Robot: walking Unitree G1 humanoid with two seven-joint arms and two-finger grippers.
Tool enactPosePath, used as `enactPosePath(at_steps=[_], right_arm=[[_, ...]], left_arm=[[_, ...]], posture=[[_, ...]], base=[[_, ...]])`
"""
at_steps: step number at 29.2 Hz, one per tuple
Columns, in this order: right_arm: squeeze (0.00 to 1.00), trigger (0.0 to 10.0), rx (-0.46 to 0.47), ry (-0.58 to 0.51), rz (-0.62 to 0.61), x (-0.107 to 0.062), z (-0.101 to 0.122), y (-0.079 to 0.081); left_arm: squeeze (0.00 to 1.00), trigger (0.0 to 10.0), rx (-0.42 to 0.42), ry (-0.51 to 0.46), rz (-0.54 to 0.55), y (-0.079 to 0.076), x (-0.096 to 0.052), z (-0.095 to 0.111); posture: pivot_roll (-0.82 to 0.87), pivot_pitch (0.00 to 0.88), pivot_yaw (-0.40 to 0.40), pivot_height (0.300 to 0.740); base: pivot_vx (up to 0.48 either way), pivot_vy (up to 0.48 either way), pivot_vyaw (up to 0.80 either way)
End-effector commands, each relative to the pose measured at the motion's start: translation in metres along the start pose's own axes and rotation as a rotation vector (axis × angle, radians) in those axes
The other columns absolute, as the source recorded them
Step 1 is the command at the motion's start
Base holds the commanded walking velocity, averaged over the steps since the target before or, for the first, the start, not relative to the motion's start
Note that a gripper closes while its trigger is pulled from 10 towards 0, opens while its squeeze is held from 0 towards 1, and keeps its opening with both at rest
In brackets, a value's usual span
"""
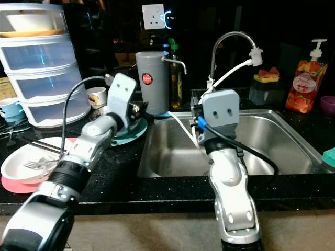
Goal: Kitchen organization
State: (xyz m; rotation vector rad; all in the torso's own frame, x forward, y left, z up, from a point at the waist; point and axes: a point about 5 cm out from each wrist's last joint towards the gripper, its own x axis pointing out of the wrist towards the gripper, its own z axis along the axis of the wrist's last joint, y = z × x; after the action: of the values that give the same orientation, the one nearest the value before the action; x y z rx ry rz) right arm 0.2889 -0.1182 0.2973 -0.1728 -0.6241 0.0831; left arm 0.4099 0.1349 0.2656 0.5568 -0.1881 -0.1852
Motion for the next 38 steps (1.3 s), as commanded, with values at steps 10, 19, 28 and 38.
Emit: enactPosePath(at_steps=[10,19,28,38], right_arm=[[0.0,10.0,0.008,-0.004,0.004,0.001,0.001,0.002],[0.0,10.0,0.008,-0.007,0.006,0.002,0.002,0.002],[0.0,10.0,0.004,-0.004,-0.004,0.0,0.002,0.001],[0.0,10.0,0.011,-0.005,0.001,0.0,0.003,0.003]], left_arm=[[0.0,10.0,0.17,0.063,-0.059,-0.006,-0.002,-0.023],[0.0,2.3,0.083,0.152,-0.029,-0.006,0.003,-0.036],[0.0,0.0,0.07,0.086,-0.046,-0.008,0.005,-0.027],[0.0,0.0,0.095,-0.051,0.046,0.003,0.007,-0.008]], posture=[[-0.06,0.0,0.025,0.74],[-0.08,0.0,0.028,0.74],[-0.09,0.0,0.032,0.74],[-0.08,0.0,0.027,0.74]], base=[[0.0,0.0,0.0],[0.0,0.0,0.0],[0.0,0.0,0.0],[0.0,0.0,0.0]])
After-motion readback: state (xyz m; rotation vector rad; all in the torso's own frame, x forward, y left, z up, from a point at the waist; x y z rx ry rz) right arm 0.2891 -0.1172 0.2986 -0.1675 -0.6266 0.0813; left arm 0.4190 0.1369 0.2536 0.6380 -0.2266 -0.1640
